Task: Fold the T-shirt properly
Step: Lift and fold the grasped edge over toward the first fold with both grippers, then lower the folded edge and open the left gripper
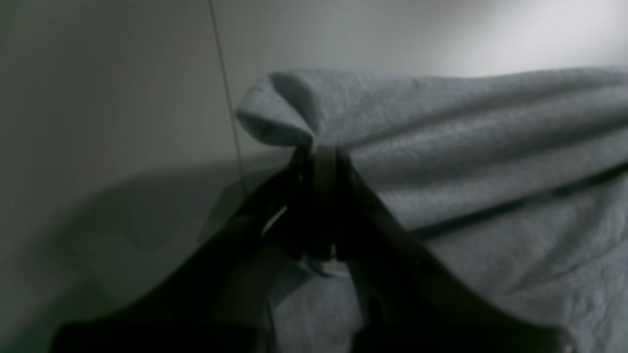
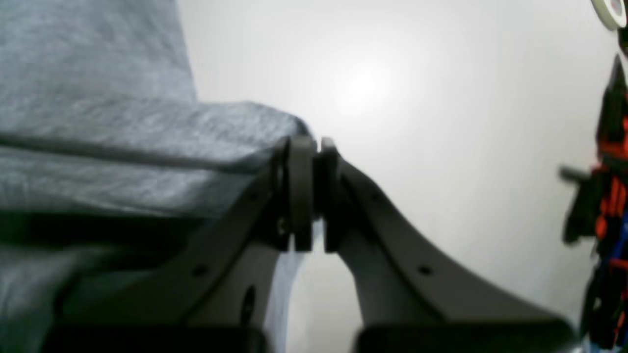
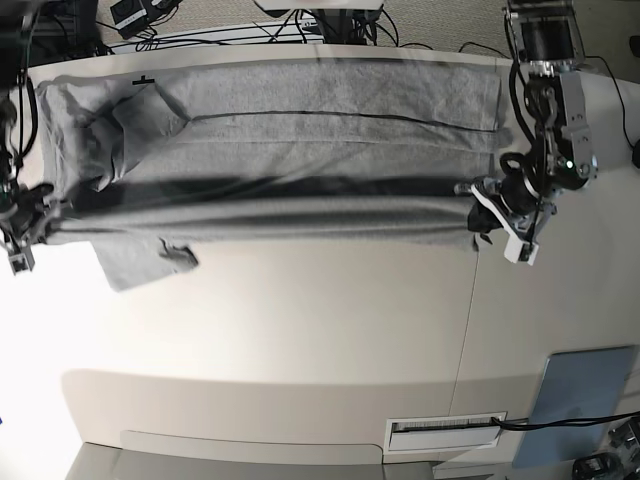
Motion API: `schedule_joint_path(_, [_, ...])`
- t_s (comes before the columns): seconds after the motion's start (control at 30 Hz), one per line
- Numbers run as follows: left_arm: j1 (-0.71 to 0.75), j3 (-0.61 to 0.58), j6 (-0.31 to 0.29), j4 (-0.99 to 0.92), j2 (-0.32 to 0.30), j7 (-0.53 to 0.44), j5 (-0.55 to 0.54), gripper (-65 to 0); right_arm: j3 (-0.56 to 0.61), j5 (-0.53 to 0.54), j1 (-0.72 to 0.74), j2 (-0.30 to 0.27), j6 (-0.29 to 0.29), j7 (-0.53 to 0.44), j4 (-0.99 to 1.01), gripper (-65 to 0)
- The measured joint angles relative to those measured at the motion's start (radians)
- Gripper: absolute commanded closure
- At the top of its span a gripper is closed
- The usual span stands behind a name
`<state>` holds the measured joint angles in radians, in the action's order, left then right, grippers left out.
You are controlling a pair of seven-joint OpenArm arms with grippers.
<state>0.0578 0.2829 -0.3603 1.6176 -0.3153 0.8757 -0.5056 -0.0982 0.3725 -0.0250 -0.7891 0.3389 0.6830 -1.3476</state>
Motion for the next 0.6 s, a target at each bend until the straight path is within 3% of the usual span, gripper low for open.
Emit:
schedule_joint_path(0.23, [0.099,0.0,-0.003,0.065,0.0,0.015,-0.014,0.0,-0.155,0.0,-0.226,0.012,-0.001,0.006,-0.129,0.0])
schedule_joint_path(0.47, [0.165,0.0,-0.003,0.069,-0.001,0.014,-0.015,0.0,-0.306,-0.011,-0.329,0.144,0.023,0.006,-0.153,0.0])
schedule_joint_path(0.6, [0.174,0.0,-0.01,0.069,-0.001,0.015,-0.016,0.0,-0.347,-0.035,-0.345,0.187,0.047,-0.001,-0.153,0.0])
